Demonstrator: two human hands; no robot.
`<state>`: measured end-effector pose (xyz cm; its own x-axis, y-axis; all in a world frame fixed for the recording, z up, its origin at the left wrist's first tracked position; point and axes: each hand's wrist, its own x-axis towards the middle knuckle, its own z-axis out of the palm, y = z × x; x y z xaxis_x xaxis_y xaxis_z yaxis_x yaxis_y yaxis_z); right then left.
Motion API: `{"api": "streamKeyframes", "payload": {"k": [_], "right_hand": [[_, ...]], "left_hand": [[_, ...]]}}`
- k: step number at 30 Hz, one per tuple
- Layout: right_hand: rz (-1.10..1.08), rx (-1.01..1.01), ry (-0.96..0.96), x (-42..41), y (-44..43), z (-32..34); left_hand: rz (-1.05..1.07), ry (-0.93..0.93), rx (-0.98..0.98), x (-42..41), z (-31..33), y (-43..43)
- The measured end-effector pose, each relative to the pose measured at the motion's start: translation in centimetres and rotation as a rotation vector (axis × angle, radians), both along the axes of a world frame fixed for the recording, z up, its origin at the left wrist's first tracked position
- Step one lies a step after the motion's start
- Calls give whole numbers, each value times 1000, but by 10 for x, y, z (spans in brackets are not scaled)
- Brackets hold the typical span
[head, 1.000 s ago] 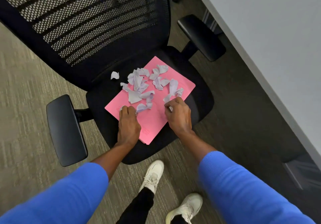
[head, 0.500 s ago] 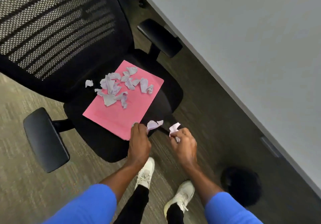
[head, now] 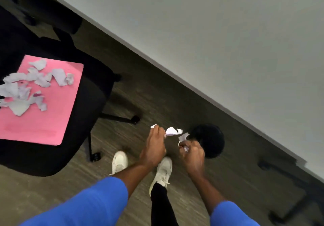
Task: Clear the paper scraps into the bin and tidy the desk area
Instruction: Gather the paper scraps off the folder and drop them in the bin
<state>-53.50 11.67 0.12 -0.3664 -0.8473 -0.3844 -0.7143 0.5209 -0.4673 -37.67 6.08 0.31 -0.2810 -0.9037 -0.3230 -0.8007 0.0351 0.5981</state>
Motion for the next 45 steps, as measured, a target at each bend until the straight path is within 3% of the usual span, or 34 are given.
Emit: {"api": "streamKeyframes", "payload": {"k": [4, 10, 13, 17, 26, 32, 35, 42, 45], "right_hand": [[-89, 16, 52, -46, 21, -24], [-226, -4, -29, -100, 39, -66], [-199, 78, 38, -127, 39, -91], [-176, 26, 26, -157, 36, -117], [-207, 159, -56, -202, 24, -170], [-201, 112, -51, -207, 22, -185], [-226, 113, -49, -207, 24, -187], [-260, 179, -17, -190, 22, -168], [-267, 131, -9, -172, 18, -155]], "left_hand": [[-99, -19, 28, -53, -23, 9], [-134, -54, 137, -114, -74, 15], [-96, -95, 194, -151, -101, 13], [-38, -115, 324, -186, -142, 13], [65, -12, 513, -245, -212, 3], [318, 346, 837, -261, -223, 2], [333, 387, 955, -257, -219, 0], [100, 316, 895, -228, -192, -5], [-7, 228, 763, -205, -173, -6]]}}
